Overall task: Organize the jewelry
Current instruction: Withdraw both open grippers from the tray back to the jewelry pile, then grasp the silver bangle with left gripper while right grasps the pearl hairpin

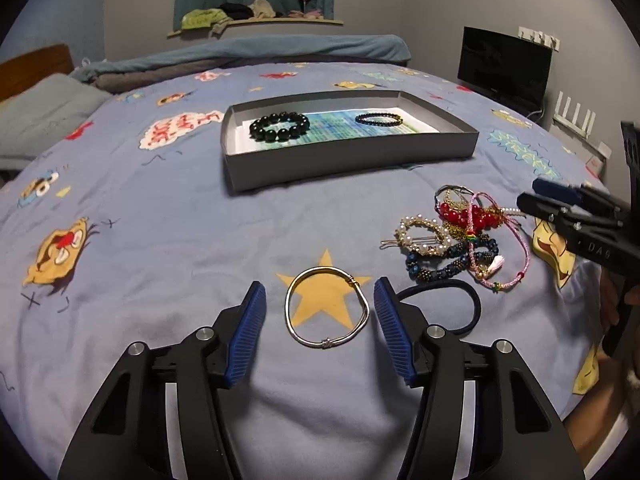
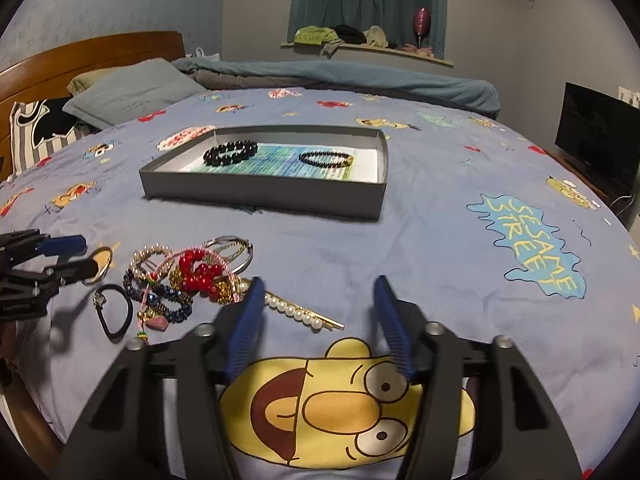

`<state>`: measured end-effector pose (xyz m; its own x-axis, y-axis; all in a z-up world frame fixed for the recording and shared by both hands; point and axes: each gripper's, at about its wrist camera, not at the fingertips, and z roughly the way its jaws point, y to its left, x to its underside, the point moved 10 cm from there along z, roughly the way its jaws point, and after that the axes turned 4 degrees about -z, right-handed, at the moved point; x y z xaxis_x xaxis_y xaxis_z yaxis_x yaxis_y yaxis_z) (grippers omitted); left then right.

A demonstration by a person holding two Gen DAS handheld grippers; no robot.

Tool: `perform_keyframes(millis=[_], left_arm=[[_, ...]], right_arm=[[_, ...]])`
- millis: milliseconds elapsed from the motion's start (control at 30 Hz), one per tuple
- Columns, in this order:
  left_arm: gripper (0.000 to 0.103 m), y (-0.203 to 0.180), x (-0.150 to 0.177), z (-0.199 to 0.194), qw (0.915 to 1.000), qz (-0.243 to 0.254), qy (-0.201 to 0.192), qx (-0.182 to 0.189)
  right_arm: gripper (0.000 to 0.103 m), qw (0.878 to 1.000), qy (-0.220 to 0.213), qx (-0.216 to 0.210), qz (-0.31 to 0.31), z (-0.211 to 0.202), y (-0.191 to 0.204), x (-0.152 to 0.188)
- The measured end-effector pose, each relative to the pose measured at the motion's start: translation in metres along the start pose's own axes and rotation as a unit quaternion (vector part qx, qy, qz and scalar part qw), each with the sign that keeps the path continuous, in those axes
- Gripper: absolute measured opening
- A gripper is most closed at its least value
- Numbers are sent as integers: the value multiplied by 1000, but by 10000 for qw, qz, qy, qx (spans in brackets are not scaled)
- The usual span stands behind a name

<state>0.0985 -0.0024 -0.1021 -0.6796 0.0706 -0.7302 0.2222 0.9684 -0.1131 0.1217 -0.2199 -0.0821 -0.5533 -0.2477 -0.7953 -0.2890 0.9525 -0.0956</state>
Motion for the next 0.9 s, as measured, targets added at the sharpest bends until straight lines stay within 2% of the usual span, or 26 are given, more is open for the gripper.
perform_keyframes(millis=[233,500,567,800,833,900], left_arm=[[58,-7,5,7,9997,185,134,-40],[48,-2,7,13,9995,176,231,-122],[48,-2,6,13,9994,194,237,-149],[48,-3,5,17,9992,235,251,-194],[48,-3,5,17,9992,242,253,-202],[48,-3,5,17,9991,259,253,-217]], right_arm=[[49,9998,133,-68,-137,6,5,6],[45,9993,259,-121,-242,12,7,12],[44,9991,248,-112,-312,12,8,12],[44,9953,141,-5,-954,19,20,10],[44,9948,130,-14,-1008,20,21,9],[34,9941,124,-52,-1080,20,23,8]])
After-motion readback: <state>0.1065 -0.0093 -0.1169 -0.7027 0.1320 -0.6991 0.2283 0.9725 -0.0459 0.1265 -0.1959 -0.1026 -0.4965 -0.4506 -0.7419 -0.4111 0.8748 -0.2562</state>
